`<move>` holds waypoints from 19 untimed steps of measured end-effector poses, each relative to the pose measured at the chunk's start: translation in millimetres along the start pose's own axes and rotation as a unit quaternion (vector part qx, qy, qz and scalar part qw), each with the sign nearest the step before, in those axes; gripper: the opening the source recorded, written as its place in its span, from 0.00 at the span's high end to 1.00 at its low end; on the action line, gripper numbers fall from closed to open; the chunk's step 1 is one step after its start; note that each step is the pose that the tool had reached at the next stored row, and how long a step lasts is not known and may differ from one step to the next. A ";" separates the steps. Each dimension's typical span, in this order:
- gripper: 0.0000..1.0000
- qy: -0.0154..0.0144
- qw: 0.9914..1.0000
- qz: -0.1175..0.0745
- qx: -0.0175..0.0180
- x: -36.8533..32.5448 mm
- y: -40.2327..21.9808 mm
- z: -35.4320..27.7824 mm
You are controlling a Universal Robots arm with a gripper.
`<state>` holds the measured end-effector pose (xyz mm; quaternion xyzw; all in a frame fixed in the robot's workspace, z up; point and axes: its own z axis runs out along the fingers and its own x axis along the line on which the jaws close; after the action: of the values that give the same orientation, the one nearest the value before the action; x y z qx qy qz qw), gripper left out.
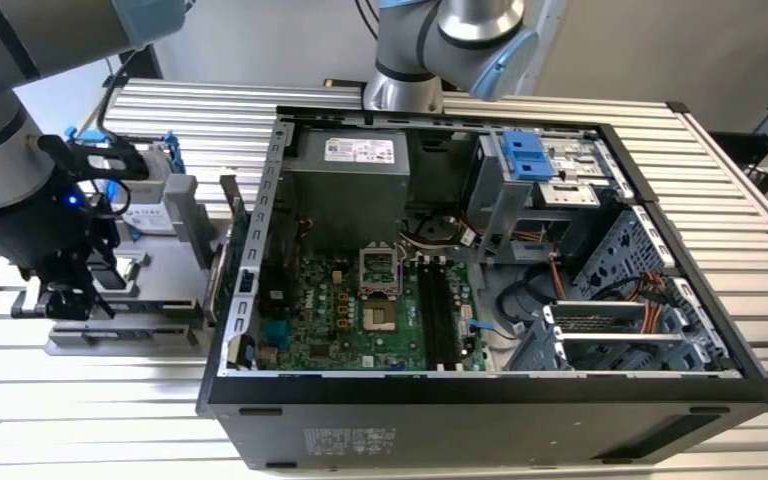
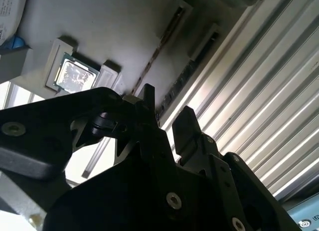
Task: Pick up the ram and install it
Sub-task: 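Pick up the ram and move it above insertion slot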
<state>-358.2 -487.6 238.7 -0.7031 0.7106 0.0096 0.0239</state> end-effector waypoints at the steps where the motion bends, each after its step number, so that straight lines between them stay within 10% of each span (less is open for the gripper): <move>1: 0.00 0.000 1.000 0.000 0.000 0.1 0.0 1.6; 19: 0.00 -0.005 1.000 0.001 0.000 10.7 -0.6 28.6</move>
<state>-357.2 -496.9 209.6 -0.7023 0.7112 0.0131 0.0273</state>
